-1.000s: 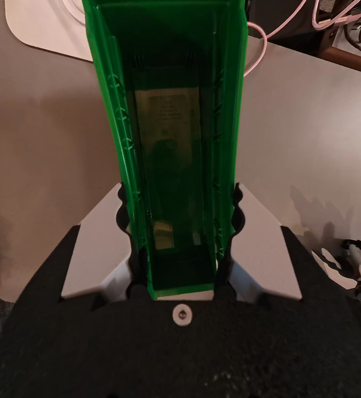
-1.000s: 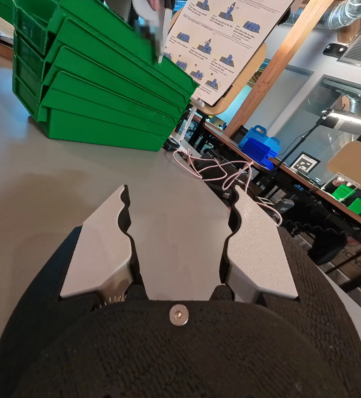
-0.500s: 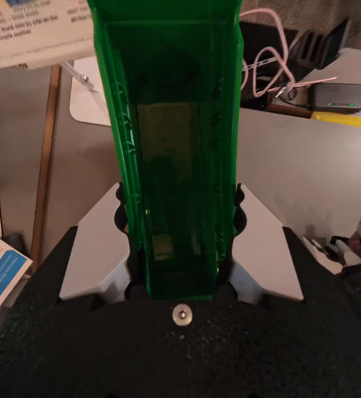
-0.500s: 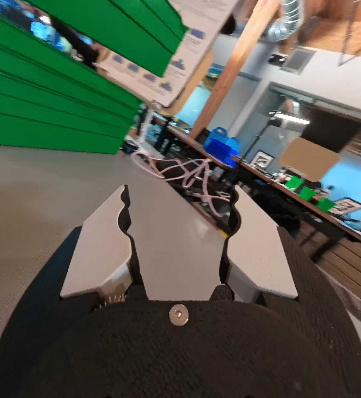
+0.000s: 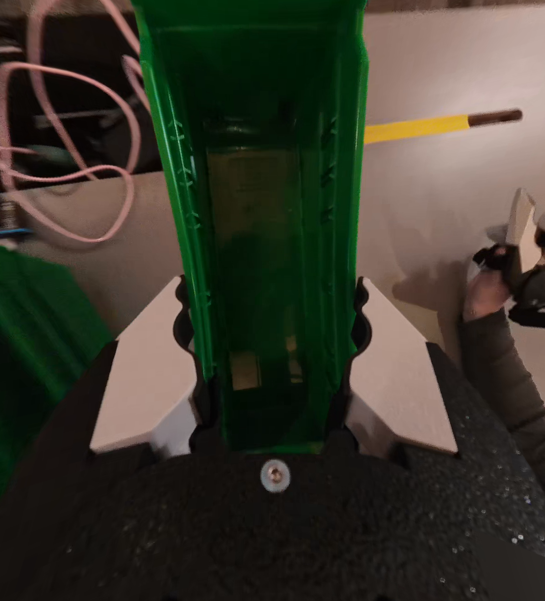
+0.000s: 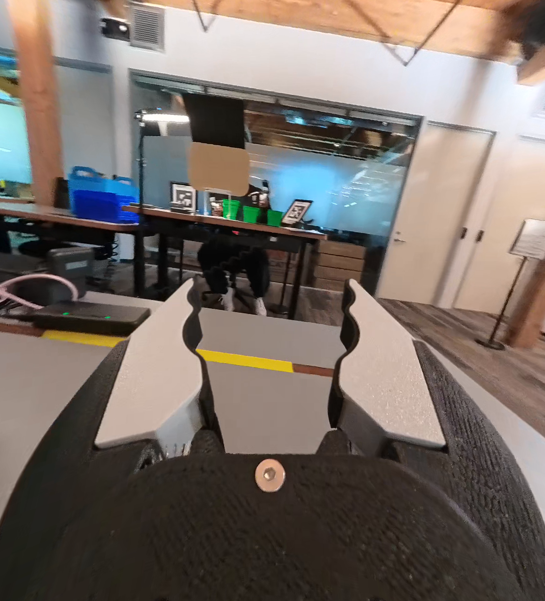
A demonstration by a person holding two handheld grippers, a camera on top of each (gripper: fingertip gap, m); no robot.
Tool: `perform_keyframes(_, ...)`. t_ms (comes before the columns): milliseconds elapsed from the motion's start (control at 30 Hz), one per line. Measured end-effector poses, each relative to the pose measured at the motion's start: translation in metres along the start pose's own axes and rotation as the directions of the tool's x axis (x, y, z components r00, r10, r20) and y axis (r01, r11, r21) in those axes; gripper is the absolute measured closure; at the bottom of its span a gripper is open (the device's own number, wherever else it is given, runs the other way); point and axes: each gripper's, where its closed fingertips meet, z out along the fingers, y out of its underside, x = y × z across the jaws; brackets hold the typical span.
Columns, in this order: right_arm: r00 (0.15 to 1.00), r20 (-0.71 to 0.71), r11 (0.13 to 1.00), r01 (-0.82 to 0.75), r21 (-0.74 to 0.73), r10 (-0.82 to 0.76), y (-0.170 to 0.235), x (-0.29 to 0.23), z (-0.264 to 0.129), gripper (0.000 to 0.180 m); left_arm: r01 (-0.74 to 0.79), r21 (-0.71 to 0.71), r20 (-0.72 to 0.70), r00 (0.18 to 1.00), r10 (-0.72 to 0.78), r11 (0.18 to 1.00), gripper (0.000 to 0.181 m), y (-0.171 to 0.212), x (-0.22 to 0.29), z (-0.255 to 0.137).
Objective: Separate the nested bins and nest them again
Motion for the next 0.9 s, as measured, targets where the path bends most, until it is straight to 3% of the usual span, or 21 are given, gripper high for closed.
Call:
perform_keyframes(167, 0.993, -0.062, 0.993, -0.106, -0.042, 0.104, 0.016, 0.027, 0.002, 0.093, -0.076, -0.072, -0.144, 0.987, 0.065, 0.994, 0.081, 0.026, 0.064, 0.072)
perform_keyframes(367, 0.993, -0.064, 0.993, -0.105, -0.05, 0.102, 0.016, 0.029, 0.003, 0.092, -0.162, -0.149, -0.187, 0.973, 0.132, 0.976, 0.08, 0.061, 0.115, 0.128)
perform_keyframes(567, 0.991, -0.104, 0.995, -0.088, -0.038, 0.083, 0.013, 0.046, 0.002, 0.092, -0.193, -0.191, -0.124, 0.977, 0.172, 0.962, 0.081, 0.07, 0.138, 0.152)
perform_keyframes(900, 0.98, -0.172, 0.994, -0.106, -0.028, 0.1, 0.012, 0.075, -0.001, 0.092, -0.099, -0.156, -0.058, 0.994, 0.091, 0.983, 0.075, 0.061, 0.163, 0.169)
